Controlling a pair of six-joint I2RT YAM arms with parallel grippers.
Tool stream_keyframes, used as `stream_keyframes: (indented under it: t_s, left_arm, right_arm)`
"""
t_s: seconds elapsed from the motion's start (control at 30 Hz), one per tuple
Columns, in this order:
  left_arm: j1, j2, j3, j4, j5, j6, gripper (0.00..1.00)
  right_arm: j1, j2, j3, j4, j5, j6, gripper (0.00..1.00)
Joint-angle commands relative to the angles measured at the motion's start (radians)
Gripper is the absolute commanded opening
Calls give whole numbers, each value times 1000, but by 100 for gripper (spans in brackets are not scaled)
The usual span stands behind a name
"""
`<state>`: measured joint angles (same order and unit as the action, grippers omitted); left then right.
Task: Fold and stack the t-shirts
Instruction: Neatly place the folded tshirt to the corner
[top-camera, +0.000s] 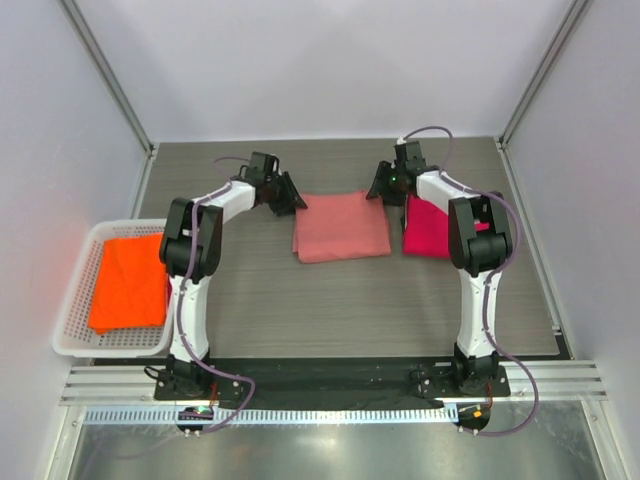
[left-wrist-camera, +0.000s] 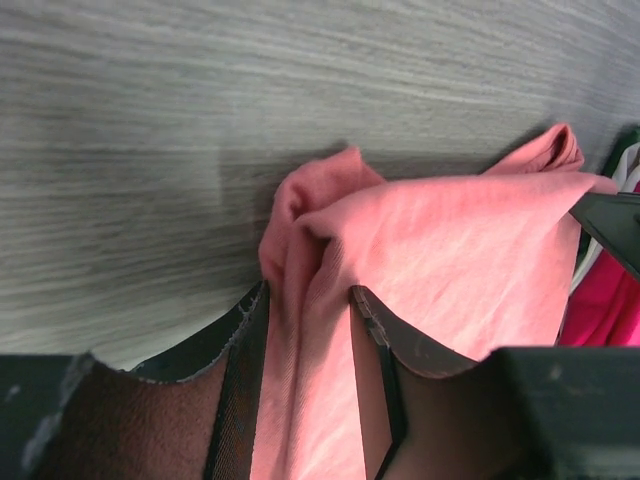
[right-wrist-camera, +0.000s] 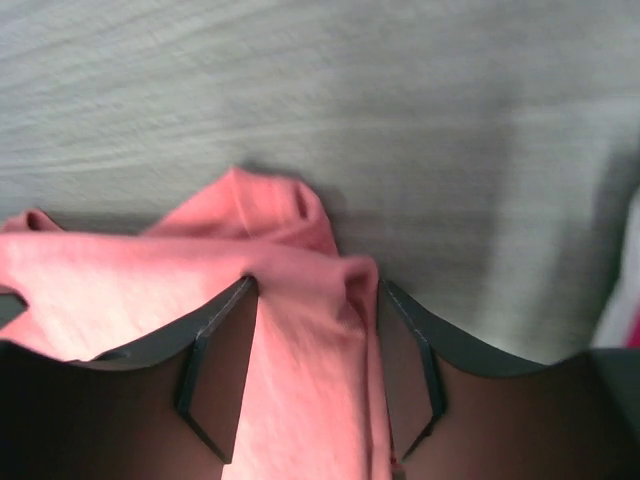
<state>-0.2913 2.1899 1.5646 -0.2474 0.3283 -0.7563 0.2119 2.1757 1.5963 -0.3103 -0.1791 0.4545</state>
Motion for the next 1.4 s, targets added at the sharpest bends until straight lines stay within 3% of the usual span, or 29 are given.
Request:
stream_keyframes:
  t_s: [0.0, 0.13, 0.23, 0.27, 0.33, 0.4, 0.63, 0.9, 1.1, 1.27, 1.37]
  left_arm:
    - [-12, 28, 63, -15, -41, -12, 38]
    - [-23, 62, 109, -39, -112, -17, 32]
    - [-31, 88, 121, -32, -138, -29, 21]
    - [-31, 96, 130, -18, -144, -34, 17]
    - [-34, 97, 127, 19, -166, -40, 7]
    - [-42, 77, 88, 65, -175, -37, 0]
    - [-62, -149, -153, 284, -195, -24, 0]
    - [-163, -527, -366, 263, -298, -41, 0]
    - [-300, -697, -362, 182, -319, -54, 0]
    - [-408, -717, -285, 129, -363, -74, 0]
    - [-459, -696, -235, 126, -371, -77, 0]
  right_arm:
    - [4, 77, 48, 30, -26, 24, 53]
    - [4, 122, 83, 37, -39, 24, 44]
    - [7, 145, 97, 65, -65, 30, 23]
    - [7, 148, 100, 77, -78, 41, 9]
    - [7, 148, 100, 114, -114, 53, 1]
    - [14, 109, 71, 146, -112, 56, 1]
    - [20, -192, -235, 335, -109, 50, 1]
    - [23, -598, -501, 317, -128, 69, 1]
    - [8, -950, -579, 66, 4, 42, 1]
    - [-55, -1164, -490, -157, 174, 36, 1]
    - [-94, -1205, -405, -306, 309, 13, 1]
